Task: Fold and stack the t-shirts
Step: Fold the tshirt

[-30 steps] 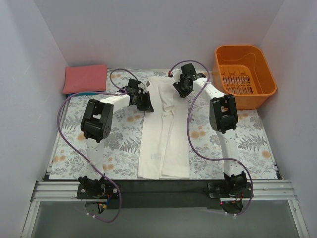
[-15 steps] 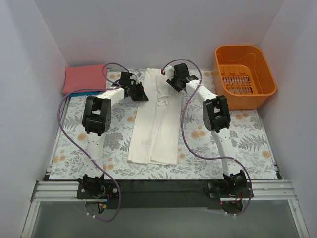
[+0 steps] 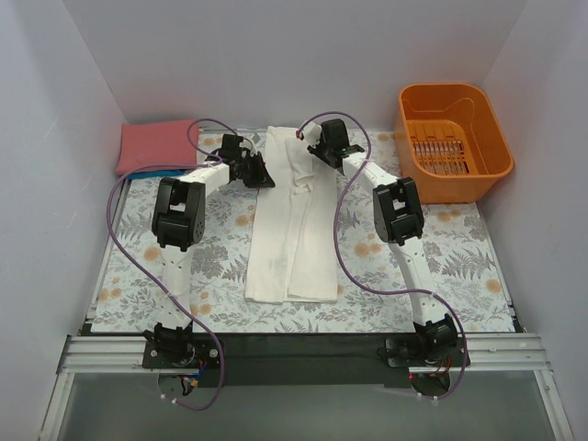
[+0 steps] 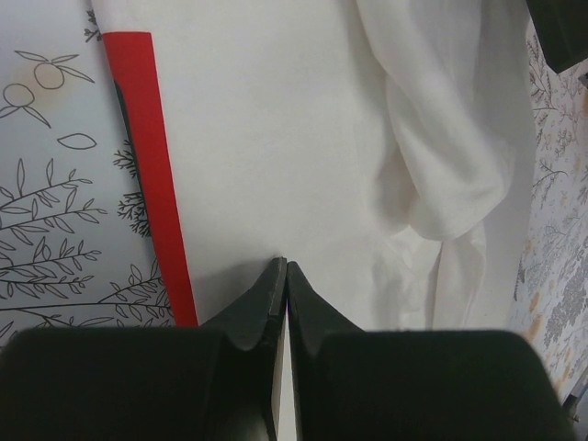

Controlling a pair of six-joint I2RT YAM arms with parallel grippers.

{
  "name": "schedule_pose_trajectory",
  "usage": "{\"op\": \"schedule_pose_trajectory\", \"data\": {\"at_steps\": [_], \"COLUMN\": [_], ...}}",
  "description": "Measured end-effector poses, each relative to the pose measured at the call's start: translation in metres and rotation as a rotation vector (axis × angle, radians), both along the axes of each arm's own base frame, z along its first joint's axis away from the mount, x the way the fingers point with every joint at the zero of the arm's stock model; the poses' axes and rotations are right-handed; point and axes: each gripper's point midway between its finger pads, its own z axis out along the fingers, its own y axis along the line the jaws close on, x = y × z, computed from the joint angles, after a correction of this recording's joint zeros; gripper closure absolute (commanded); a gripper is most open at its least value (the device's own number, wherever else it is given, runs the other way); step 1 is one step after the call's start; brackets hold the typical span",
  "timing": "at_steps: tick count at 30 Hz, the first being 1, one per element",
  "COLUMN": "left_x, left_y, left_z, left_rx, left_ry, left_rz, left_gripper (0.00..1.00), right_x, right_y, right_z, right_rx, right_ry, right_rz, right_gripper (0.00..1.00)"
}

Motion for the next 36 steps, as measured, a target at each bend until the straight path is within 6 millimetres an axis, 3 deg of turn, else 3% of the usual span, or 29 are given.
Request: {"op": "schedule_pose_trajectory", "data": {"at_steps": [12, 15, 16, 19, 20, 25, 27, 28, 30, 32, 34, 36], "left_x": [-0.004, -0.008, -0.009, -0.015, -0.021, -0.069, -0.101, -0.114, -0.146, -0.177, -0.21, -0.247], "left_y": [-0.006, -0.008, -0.008, -0.006, -0.004, 0.011, 0.02, 0.023, 0.027, 0.03, 0.034, 0.04], "left_z": [0.007, 0.02, 0.028, 0.073, 0.095, 0.24, 0.288, 0.3, 0.311, 0.294, 0.251, 0.197], "left_rx": [-0.036, -0.044, -0.043, -0.034, -0.026, 0.033, 0.08, 0.096, 0.147, 0.186, 0.207, 0.208], "left_ry": [0.004, -0.006, -0.027, -0.15, -0.215, -0.687, -0.88, -0.933, -1.029, -1.05, -0.993, -0.903], "left_rz": [-0.029, -0.052, -0.063, -0.113, -0.142, -0.273, -0.314, -0.339, -0.435, -0.553, -0.676, -0.793], "left_gripper": [0.85, 0.69, 0.6, 0.44, 0.23, 0.2, 0.2, 0.2, 0.2, 0.2, 0.21, 0.22], "right_x": [0.005, -0.008, -0.014, -0.041, -0.05, -0.127, -0.165, -0.185, -0.226, -0.26, -0.294, -0.329], "right_y": [0.002, 0.003, 0.004, 0.007, 0.008, 0.009, 0.013, 0.015, 0.023, 0.029, 0.031, 0.029], "right_z": [0.017, 0.036, 0.049, 0.11, 0.13, 0.271, 0.307, 0.318, 0.32, 0.302, 0.264, 0.213], "right_rx": [0.031, 0.07, 0.085, 0.148, 0.166, 0.277, 0.298, 0.303, 0.302, 0.295, 0.28, 0.251], "right_ry": [-0.043, -0.027, -0.027, -0.054, -0.073, -0.259, -0.306, -0.315, -0.278, -0.198, -0.07, 0.073], "right_rz": [0.0, 0.011, 0.02, 0.069, 0.087, 0.223, 0.302, 0.35, 0.462, 0.549, 0.623, 0.678], "right_gripper": [0.29, 0.24, 0.22, 0.18, 0.17, 0.13, 0.11, 0.11, 0.13, 0.15, 0.19, 0.26]}}
